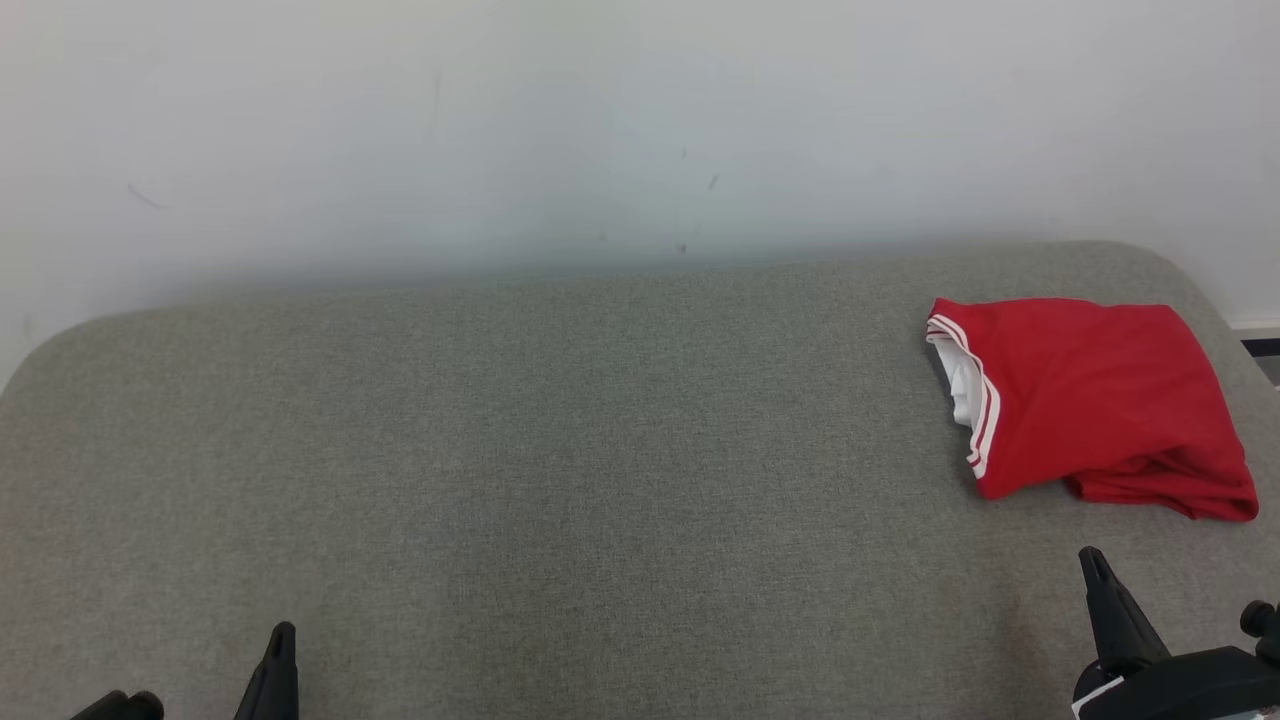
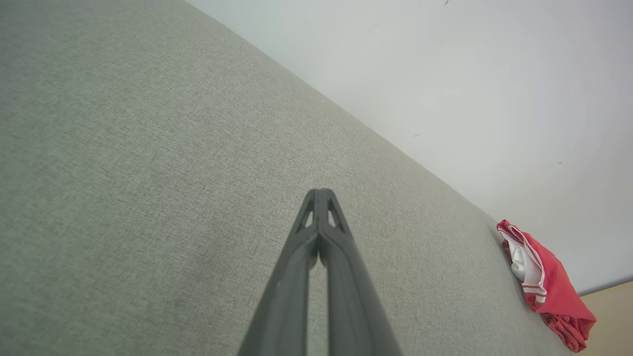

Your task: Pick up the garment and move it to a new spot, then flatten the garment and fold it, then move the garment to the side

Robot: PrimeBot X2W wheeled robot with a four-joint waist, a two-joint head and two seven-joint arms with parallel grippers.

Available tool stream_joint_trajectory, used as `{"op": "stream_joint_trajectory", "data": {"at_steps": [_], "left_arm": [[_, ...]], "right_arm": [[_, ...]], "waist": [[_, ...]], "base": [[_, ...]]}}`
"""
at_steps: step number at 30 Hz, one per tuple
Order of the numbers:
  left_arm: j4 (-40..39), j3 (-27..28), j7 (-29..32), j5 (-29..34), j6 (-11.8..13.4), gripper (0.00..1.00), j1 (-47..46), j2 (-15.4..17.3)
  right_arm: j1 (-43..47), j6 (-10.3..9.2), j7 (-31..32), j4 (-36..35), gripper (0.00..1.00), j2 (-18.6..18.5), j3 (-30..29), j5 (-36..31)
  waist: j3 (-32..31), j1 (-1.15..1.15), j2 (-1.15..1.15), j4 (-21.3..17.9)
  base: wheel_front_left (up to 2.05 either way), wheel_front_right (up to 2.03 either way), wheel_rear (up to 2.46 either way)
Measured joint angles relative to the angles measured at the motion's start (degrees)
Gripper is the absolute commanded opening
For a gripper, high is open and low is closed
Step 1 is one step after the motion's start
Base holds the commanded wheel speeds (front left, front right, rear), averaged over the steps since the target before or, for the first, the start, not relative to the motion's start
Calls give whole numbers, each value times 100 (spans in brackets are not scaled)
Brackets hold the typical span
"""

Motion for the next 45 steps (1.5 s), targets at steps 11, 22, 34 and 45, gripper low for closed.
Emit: {"op": "stream_joint_trajectory", "data": {"at_steps": [11, 22, 34, 45], "left_arm": [[209, 145, 74, -971, -149, 0, -182, -21], [397, 282, 144, -1969, -347, 0, -345, -37], [623, 390, 187, -2974, -500, 0, -489, -63], [842, 530, 272, -3950, -654, 0, -686, -109]], "right_arm": [[-185, 159, 176, 240, 0, 202, -149, 733], [-351, 307, 328, 472, 0, 399, -301, 1459], [-575, 487, 479, 719, 0, 593, -457, 2190], [-793, 644, 632, 943, 0, 789, -610, 2921]], "waist": [[30, 0, 0, -11], [59, 0, 0, -22], [89, 0, 0, -34], [119, 0, 0, -45]], "base": [[0, 0, 0], [0, 0, 0], [0, 0, 0], [0, 0, 0]]}}
